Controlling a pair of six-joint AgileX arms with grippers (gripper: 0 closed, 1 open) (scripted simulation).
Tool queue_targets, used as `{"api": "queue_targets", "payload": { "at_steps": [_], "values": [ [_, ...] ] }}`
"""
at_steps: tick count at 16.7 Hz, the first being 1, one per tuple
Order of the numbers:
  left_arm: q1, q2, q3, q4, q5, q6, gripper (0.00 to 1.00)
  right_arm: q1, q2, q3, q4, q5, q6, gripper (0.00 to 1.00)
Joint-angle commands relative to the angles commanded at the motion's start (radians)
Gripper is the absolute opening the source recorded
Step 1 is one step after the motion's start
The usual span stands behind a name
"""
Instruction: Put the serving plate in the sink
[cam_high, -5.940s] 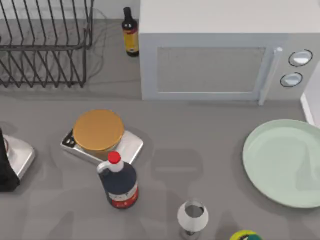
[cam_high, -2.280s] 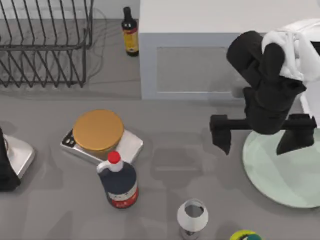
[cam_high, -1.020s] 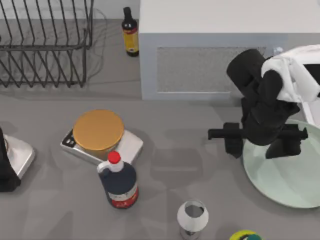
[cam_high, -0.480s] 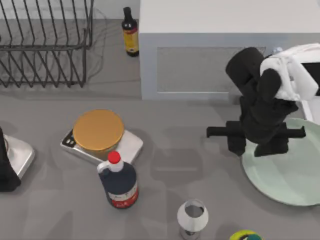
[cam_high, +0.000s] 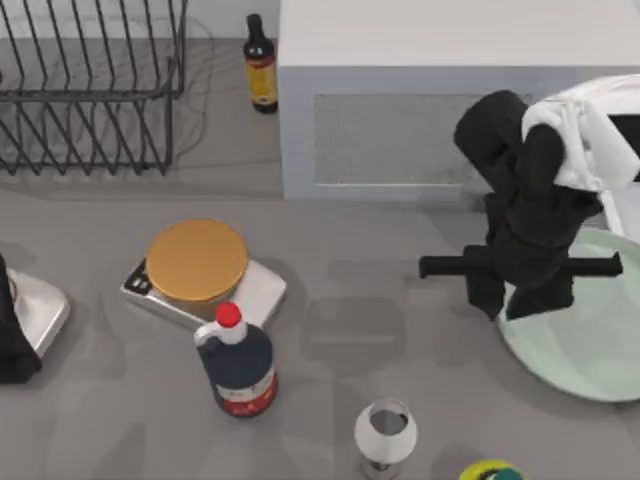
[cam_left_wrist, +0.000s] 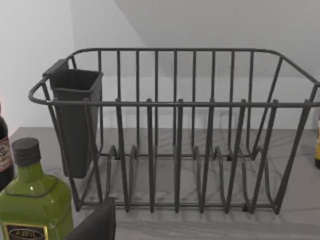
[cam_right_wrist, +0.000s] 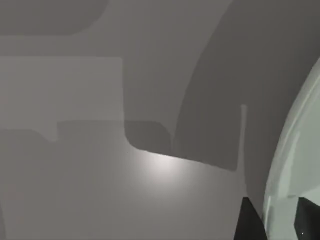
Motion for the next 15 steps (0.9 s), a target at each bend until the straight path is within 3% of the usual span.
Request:
{"api": "queue_targets", "payload": {
  "at_steps": [5, 10, 15],
  "values": [
    [0.0, 0.0, 0.0, 0.0, 0.0, 0.0, 1.0, -0.031, -0.037, 0.17, -0.339, -0.001, -0.01, 0.0],
    [0.0, 0.0, 0.0, 0.0, 0.0, 0.0, 1.0, -0.053, -0.039, 0.543, -0.722, 0.002, -0.009, 0.0],
    [0.0, 0.0, 0.0, 0.0, 0.0, 0.0, 1.0, -0.031, 0.006, 0.906, -0.908, 0.003, -0.003, 0.0]
  ]
}}
